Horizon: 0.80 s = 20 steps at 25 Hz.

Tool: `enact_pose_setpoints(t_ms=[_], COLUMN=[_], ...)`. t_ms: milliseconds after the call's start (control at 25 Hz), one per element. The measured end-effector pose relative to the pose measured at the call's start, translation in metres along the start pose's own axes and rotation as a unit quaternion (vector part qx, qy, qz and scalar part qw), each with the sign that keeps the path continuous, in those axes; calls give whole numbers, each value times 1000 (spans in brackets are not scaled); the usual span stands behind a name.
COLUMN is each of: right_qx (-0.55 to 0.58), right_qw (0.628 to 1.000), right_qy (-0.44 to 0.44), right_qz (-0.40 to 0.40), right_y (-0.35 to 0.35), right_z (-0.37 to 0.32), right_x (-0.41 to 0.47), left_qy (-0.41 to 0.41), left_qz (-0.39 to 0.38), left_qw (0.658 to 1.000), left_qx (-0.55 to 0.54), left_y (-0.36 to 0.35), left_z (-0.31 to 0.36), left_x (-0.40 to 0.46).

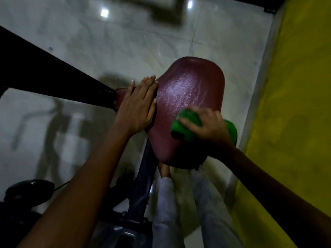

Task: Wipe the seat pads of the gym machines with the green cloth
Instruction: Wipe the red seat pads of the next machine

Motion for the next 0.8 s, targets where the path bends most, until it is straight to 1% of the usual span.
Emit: enact_pose_setpoints(t_ms=[40,80,120,160,200,320,360,400,440,480,520,560,600,640,680,720,760,800], right_qx=[46,92,109,95,79,64,69,87,122,177,247,319,375,411,430,438,436,427], right_qw=[991,969,950,941,939,956,958,952,934,895,828,737,645,580,553,552,571,600], right_qy=[-126,-221,-277,-306,-315,-286,-277,-291,-332,-401,-486,-568,-627,-657,-662,-653,-636,-618], right_qz=[23,55,90,111,110,30,18,23,44,82,131,181,224,252,267,278,283,274], right_y=[2,5,9,12,13,9,7,5,1,-3,-10,-19,-27,-31,-31,-32,-31,-30], right_z=[19,30,32,26,17,-5,-8,-10,-14,-18,-25,-36,-45,-48,-41,-23,4,36], right_x=[4,4,2,-2,-8,-37,-48,-58,-70,-80,-89,-98,-105,-108,-105,-102,-94,-80], left_qy=[-15,-32,-50,-63,-70,-82,-89,-93,-93,-89,-79,-69,-65,-62,-57,-50,-43,-39], left_qz=[4,7,7,3,-2,-14,-16,-14,-9,-4,1,4,5,4,4,5,6,7], left_qw=[1000,999,998,997,997,996,996,996,996,996,997,997,997,997,997,998,998,998], left_qx=[-10,-19,-26,-32,-38,-30,-17,-6,2,9,17,27,36,41,43,43,43,44], left_y=[0,-2,-4,-7,-11,-21,-24,-27,-28,-29,-29,-30,-31,-32,-32,-32,-31,-31], left_z=[11,23,37,50,60,74,75,77,79,82,84,86,87,88,88,87,86,86], left_x=[3,7,11,13,17,34,39,43,45,46,44,42,41,41,41,42,44,44])
Point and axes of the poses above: each hand's wrist, its own x-axis towards the middle knuckle, its own y-axis out of the back of the hand, z = x × y, the point moved 5 cm from there along x, towards the middle knuckle, and after that the axes turned 9 degrees about y, right-handed, at the moved point
